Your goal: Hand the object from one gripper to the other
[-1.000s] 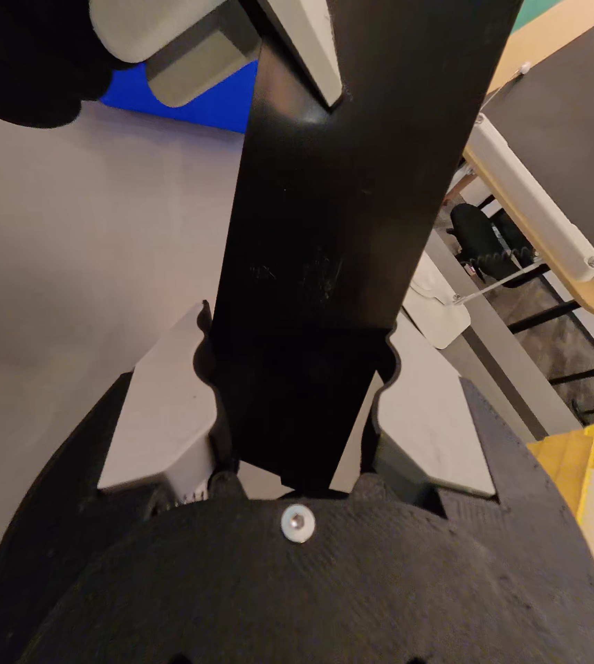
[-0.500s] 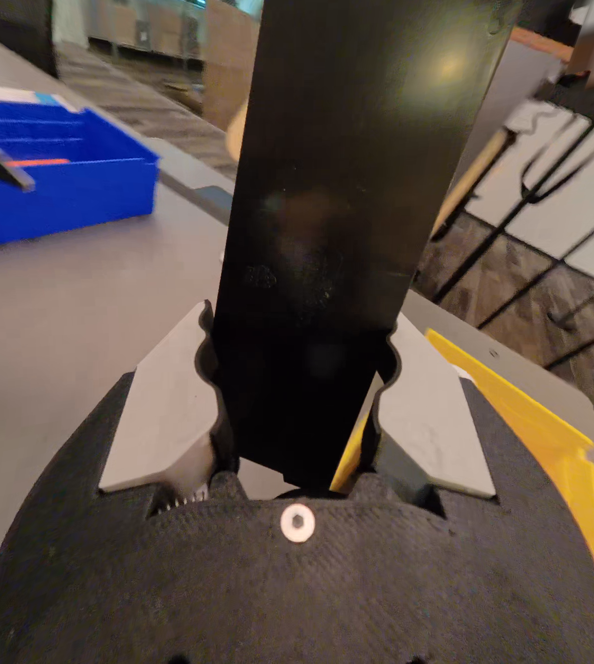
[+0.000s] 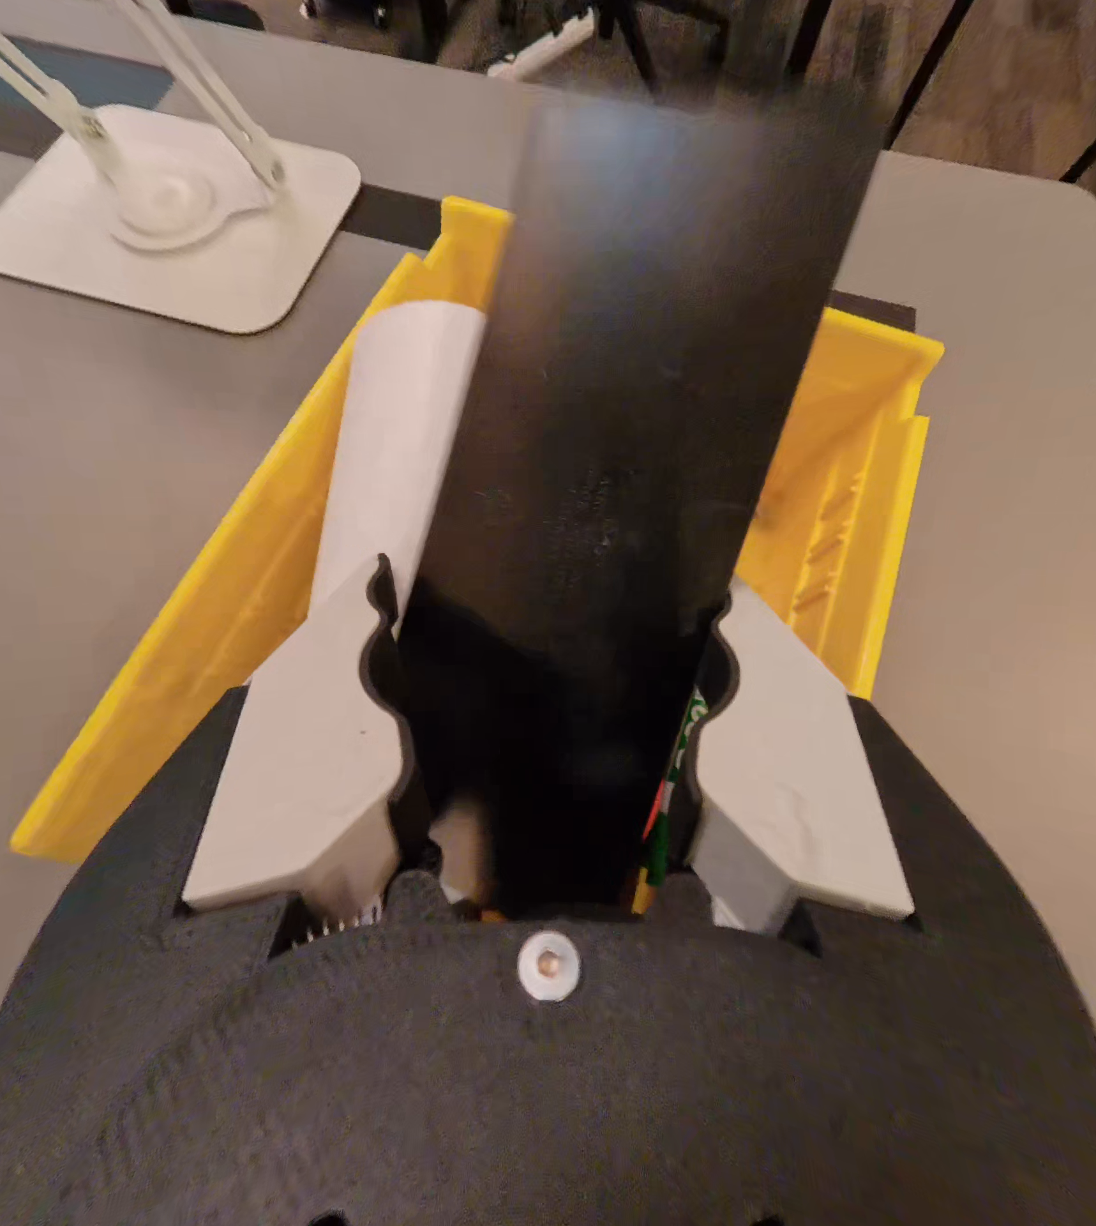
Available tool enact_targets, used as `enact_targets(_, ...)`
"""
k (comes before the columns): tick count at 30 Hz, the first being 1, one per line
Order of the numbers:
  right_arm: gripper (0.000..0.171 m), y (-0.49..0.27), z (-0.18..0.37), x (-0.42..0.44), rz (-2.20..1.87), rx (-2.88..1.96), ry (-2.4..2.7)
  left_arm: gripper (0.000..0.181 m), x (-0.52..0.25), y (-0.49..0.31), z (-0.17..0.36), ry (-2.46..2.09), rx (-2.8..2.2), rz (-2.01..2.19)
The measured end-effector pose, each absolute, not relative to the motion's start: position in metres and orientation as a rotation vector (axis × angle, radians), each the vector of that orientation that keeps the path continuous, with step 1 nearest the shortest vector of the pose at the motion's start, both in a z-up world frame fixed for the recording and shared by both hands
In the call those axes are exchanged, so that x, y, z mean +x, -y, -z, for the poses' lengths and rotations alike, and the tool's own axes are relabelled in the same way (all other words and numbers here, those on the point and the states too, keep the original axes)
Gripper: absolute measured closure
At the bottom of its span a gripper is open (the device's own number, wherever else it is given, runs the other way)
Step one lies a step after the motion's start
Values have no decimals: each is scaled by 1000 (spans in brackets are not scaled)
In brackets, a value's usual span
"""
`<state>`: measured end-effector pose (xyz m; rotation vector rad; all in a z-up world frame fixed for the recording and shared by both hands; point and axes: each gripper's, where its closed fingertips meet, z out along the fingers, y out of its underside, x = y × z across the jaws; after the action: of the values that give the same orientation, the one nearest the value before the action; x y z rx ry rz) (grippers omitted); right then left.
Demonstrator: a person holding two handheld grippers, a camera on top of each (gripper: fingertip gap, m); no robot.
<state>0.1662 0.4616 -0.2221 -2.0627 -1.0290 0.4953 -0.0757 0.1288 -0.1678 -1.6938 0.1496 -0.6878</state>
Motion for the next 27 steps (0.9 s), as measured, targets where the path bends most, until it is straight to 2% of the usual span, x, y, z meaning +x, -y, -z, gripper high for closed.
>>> enact_targets(2,82,-461,223,162,-564,-2068,1026,153,-78,-127,170,-157,-1707,670)
enact_targets(4,71,-467,223,165,-519,-2070,1017,153,-81,-126,172,-158,-1720,648)
enact_targets(11,75,-468,213,165,-502,-2032,1010,153,-117,-116,171,-143,-1786,452)
enact_targets(15,76,-463,198,167,-480,-1971,980,152,-178,-100,162,-47,-1828,247)
enact_targets(21,82,-437,170,159,-388,-1827,1002,144,-294,-64,180,98,-2077,-172)
enact_targets(27,84,-398,150,138,-349,-1714,1079,148,-356,-46,209,183,-2271,-293)
